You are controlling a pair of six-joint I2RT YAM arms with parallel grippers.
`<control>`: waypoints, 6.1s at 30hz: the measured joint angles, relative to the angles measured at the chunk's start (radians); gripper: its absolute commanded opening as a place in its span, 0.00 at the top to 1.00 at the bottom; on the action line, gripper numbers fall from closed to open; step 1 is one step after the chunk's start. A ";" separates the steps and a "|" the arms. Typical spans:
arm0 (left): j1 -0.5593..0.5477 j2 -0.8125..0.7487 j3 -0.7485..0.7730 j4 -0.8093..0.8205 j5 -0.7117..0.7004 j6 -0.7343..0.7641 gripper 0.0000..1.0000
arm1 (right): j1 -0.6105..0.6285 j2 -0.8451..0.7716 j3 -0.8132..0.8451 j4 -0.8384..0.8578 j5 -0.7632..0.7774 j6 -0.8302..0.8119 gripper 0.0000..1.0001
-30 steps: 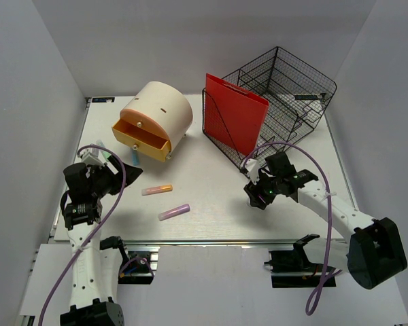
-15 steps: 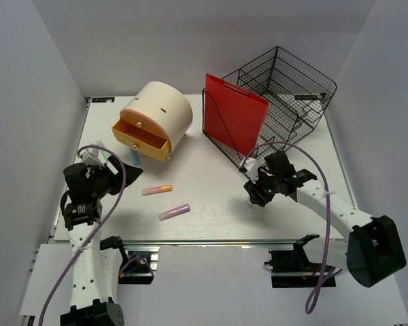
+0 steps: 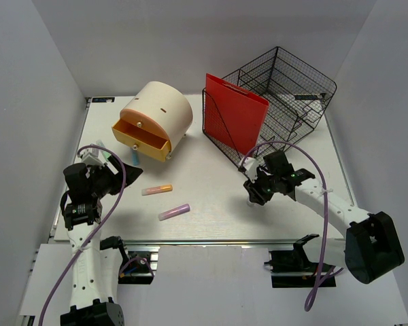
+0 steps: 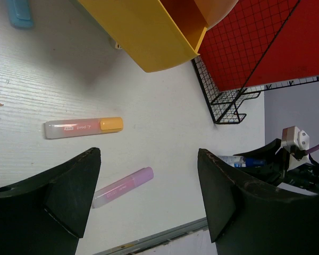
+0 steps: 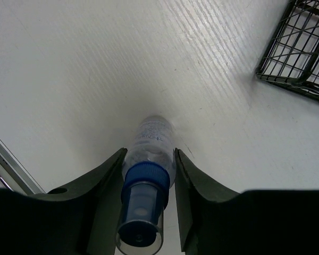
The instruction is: Organize the desk
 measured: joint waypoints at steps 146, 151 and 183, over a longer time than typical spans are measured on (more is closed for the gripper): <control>0.010 0.036 0.073 0.023 -0.183 -0.041 0.86 | 0.414 0.753 1.370 0.291 -0.121 -0.043 1.00; 0.005 0.212 0.020 0.147 -0.086 -0.101 0.82 | 0.291 0.634 1.366 0.077 -0.193 0.046 1.00; -0.019 0.965 0.374 0.374 -0.147 -0.176 0.65 | -0.004 0.014 0.596 0.095 -0.424 0.261 1.00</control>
